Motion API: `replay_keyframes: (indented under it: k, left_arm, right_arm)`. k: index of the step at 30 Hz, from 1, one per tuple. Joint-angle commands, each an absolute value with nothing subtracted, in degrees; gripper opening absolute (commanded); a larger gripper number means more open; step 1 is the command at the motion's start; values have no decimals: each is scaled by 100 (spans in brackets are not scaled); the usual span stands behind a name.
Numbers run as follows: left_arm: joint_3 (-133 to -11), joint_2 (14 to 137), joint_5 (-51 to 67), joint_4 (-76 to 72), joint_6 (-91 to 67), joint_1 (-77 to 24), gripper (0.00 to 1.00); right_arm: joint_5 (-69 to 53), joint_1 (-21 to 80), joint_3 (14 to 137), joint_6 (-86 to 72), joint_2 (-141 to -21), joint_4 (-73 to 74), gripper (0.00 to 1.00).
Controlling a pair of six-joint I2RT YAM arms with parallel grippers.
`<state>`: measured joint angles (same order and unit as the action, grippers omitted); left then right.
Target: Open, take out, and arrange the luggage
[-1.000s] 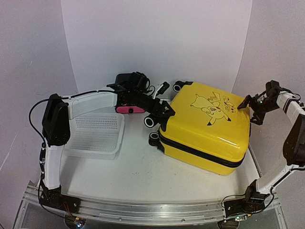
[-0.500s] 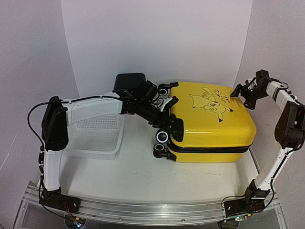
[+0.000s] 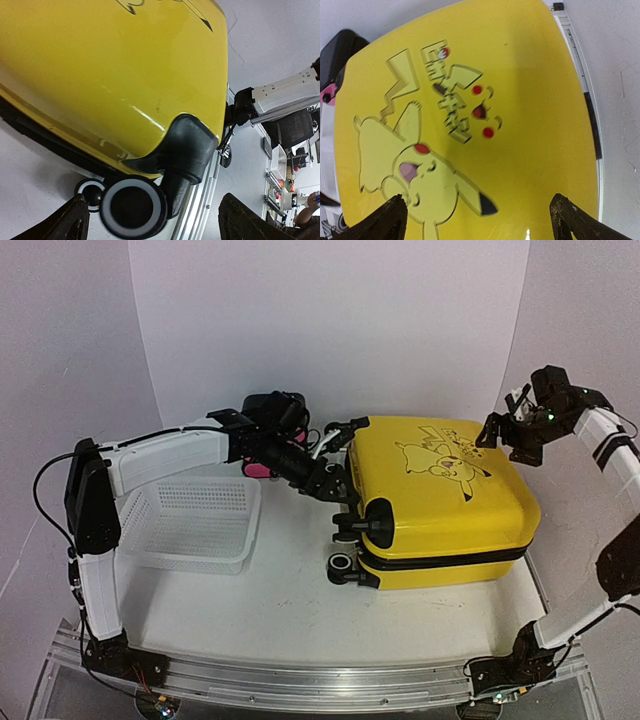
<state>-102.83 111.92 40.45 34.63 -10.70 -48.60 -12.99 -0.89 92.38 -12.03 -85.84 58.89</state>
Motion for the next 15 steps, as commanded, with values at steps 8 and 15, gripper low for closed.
replay_keyframes:
  k: [8,15]
  left_arm:
    - [-10010,11241,5744,3691,-87,-4772,87]
    - [-9953,11478,6476,3679,-162,-4808,82]
  right_arm:
    - [-1443,2041,7769,-657,-7057,5628,98]
    - [-1057,3739,7119,234,-6641,4724,98]
